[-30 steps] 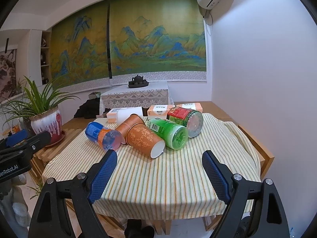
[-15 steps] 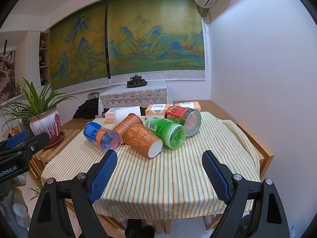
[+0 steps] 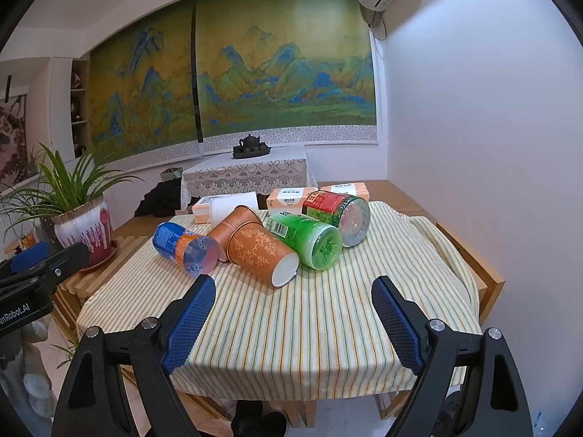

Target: Flip cup upside down

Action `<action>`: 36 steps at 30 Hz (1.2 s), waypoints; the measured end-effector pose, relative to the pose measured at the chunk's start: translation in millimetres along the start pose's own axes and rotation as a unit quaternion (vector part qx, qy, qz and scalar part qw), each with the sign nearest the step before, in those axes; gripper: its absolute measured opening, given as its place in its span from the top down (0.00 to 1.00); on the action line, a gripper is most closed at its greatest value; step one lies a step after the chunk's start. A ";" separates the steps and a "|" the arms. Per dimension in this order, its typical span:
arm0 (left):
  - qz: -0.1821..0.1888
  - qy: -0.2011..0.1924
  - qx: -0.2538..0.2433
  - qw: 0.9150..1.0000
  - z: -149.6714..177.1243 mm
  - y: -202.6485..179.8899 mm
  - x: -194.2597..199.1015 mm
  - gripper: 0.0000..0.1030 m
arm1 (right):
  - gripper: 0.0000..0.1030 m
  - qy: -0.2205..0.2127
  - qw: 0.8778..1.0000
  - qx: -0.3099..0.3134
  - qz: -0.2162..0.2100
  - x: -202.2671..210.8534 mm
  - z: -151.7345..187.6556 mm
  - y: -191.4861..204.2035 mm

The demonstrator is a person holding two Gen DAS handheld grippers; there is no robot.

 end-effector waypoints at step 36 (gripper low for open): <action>0.003 0.009 -0.004 1.000 2.0 -6.8 -14.7 0.01 | 0.18 0.017 1.000 -0.004 -0.007 -16.6 -1.8 -1.9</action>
Point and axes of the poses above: each gripper's, at about its wrist camera, not at the fingertips, and x roughly against the way its jaws point, y to its left, z to its underside, the point moved 7 cm from there along -x, roughly the way its jaws point, and after that the axes turned 10 degrees about -x, right-handed, at the moved point
